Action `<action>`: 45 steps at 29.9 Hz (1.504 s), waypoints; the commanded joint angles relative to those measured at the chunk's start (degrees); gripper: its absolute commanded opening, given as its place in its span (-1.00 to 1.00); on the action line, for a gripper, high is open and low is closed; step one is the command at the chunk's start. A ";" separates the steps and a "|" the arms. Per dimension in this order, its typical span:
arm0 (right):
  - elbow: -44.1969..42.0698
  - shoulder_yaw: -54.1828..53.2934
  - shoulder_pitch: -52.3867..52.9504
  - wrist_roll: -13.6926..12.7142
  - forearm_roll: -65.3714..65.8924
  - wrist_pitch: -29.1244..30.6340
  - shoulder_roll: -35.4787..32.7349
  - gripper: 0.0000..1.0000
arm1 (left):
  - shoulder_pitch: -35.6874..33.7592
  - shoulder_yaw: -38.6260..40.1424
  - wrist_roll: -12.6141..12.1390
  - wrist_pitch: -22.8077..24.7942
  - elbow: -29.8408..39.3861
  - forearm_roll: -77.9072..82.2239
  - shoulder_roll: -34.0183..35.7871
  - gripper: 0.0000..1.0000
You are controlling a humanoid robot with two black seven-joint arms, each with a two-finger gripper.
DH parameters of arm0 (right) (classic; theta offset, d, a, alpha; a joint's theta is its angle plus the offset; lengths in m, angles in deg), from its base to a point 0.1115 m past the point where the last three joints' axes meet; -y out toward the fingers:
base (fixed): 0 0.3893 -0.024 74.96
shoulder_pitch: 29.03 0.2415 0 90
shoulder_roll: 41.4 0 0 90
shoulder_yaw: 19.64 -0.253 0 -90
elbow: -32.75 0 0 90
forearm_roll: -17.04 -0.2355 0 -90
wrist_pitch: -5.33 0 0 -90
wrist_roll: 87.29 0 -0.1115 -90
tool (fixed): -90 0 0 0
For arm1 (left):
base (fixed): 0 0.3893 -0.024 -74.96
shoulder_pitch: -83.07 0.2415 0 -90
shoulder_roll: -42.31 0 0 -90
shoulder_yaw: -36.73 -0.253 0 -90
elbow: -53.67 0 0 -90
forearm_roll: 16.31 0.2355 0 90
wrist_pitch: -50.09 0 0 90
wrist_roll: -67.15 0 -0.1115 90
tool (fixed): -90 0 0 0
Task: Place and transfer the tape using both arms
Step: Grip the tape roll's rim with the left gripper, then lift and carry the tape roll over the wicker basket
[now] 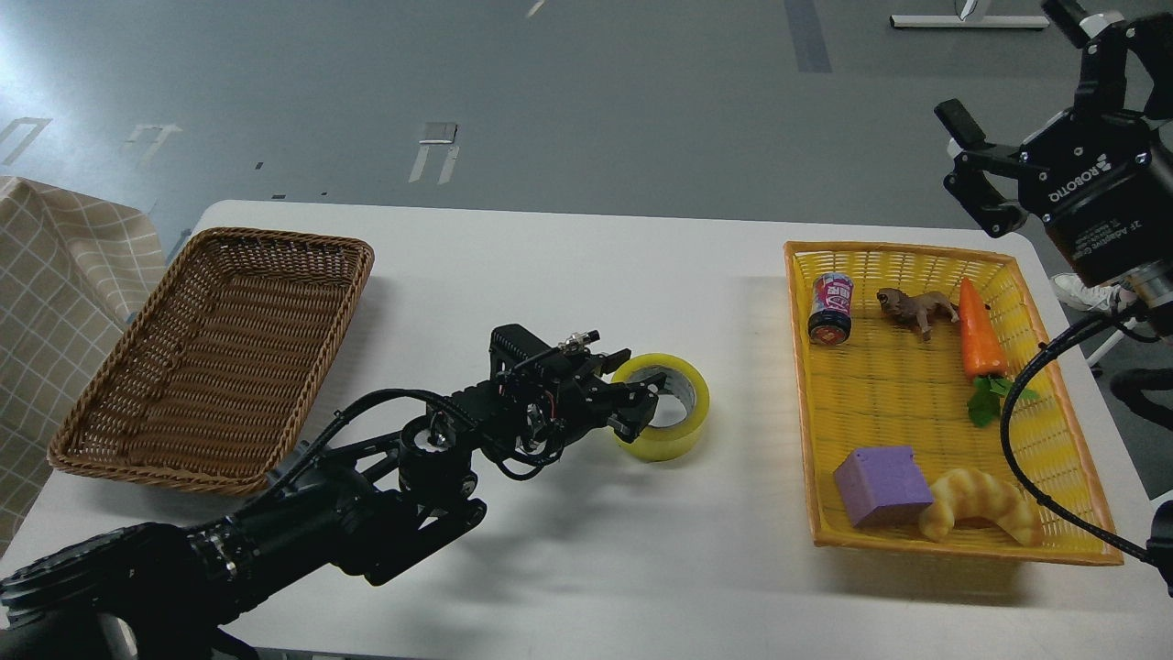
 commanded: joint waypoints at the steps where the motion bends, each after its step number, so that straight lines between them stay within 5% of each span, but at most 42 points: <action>1: -0.09 -0.01 -0.08 0.00 0.05 0.00 -0.04 0.98 | -0.02 -0.27 0.05 -0.34 -0.68 0.00 0.13 -0.32; 17: -0.09 -0.01 -0.08 0.00 0.05 0.00 -0.04 0.98 | -0.20 -0.71 0.14 -1.04 -0.95 0.00 1.01 -0.51; 25: -0.09 -0.01 -0.08 0.00 0.05 0.00 -0.04 0.98 | -0.20 -0.62 0.14 -1.13 -0.51 0.00 1.18 -0.89; 45: -0.27 0.07 0.09 0.00 0.13 0.00 0.40 0.98 | -7.04 -0.54 2.16 -2.71 1.69 0.00 3.38 -0.90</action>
